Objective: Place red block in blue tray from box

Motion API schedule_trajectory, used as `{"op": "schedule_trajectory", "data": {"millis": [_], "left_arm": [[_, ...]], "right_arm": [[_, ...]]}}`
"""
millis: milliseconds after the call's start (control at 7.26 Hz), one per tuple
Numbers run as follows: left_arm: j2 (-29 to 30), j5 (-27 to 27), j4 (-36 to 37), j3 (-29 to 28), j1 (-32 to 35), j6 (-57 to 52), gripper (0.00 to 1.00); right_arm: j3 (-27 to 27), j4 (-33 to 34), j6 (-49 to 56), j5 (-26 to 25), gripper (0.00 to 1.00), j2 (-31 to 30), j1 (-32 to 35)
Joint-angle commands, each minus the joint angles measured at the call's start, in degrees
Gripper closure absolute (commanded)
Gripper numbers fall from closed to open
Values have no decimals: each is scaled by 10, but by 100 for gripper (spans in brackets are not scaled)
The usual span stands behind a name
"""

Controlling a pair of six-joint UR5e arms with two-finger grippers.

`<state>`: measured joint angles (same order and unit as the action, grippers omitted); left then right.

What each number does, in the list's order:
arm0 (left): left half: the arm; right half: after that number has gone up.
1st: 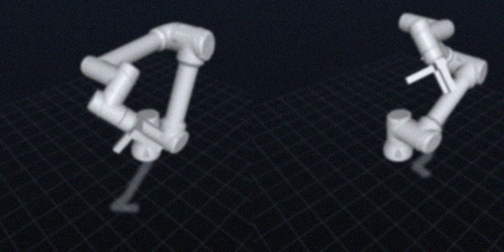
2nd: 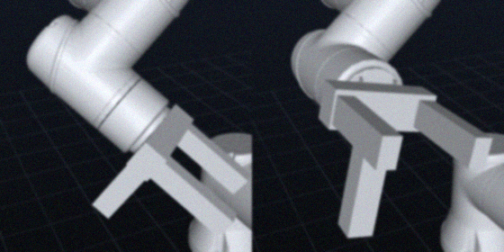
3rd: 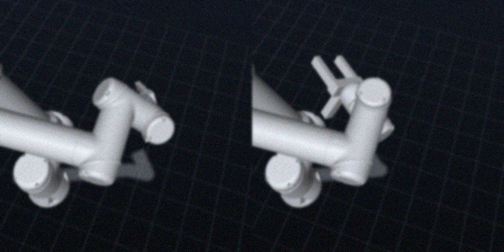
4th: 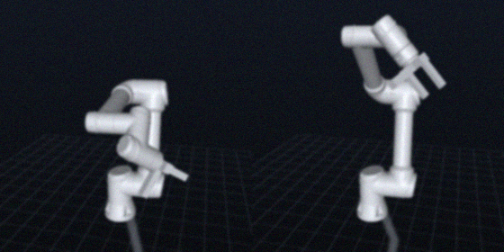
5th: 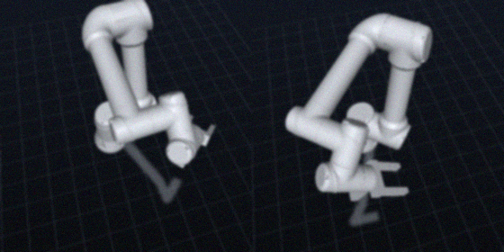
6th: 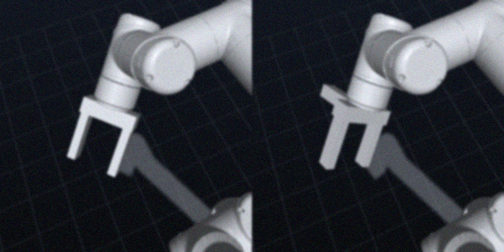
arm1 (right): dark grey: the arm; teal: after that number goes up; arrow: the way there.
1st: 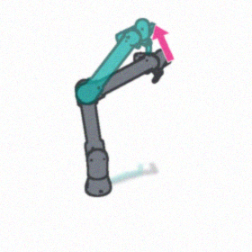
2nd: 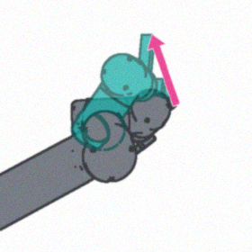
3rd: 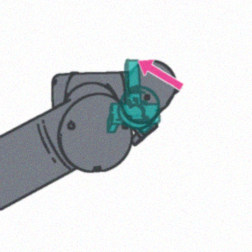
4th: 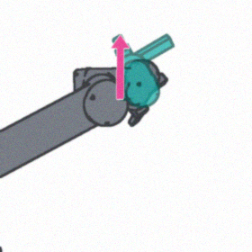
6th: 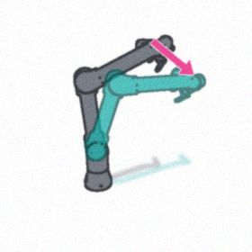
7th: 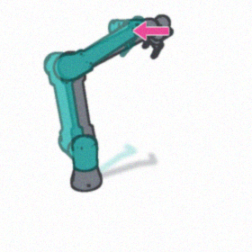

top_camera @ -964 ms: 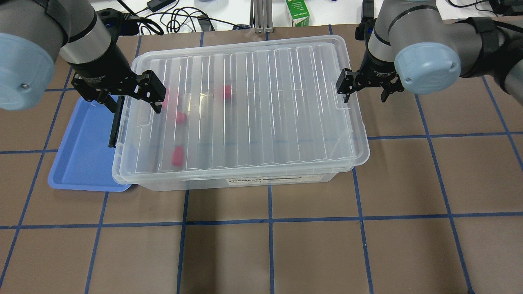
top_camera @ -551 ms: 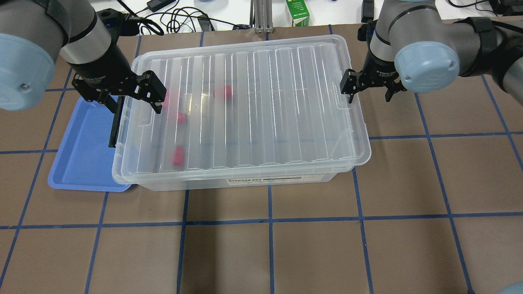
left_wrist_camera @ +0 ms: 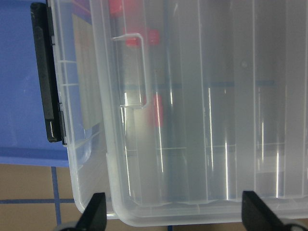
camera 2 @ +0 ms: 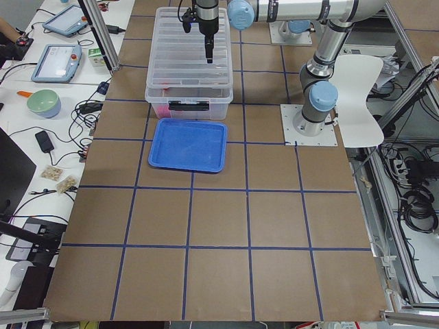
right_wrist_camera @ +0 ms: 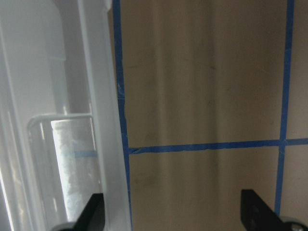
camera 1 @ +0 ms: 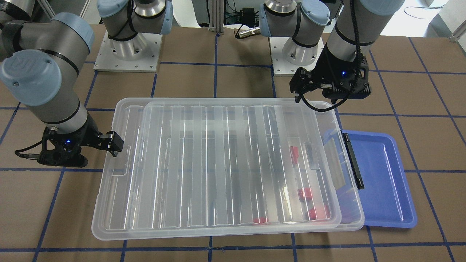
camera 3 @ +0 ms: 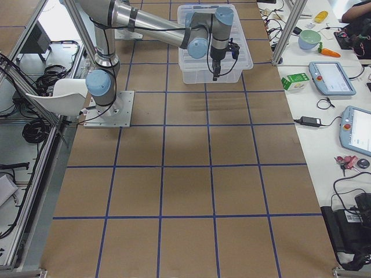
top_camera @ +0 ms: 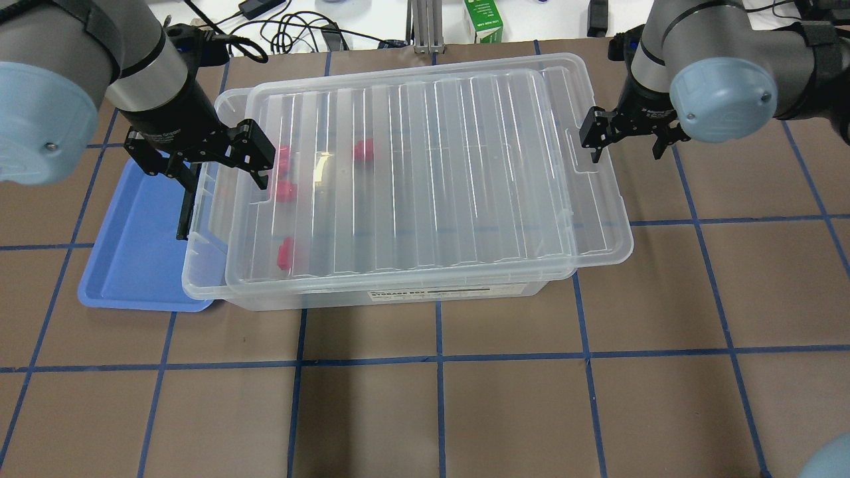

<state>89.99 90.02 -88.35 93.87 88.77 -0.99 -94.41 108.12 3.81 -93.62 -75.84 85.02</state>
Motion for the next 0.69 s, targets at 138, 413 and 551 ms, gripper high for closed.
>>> {"op": "schedule_trajectory", "data": {"millis": [138,413,551], "left_arm": [[4,-1,5,3,1,5,0],[10,-2,12,15,8,1,0],[18,4,51,30,27,-5,0]], "right_arm": [[0,0,86,-12,0,-2,-53],[0,0,127,-13,0,-4,-83],[0,0,148,-17,0,-4,-96]]}}
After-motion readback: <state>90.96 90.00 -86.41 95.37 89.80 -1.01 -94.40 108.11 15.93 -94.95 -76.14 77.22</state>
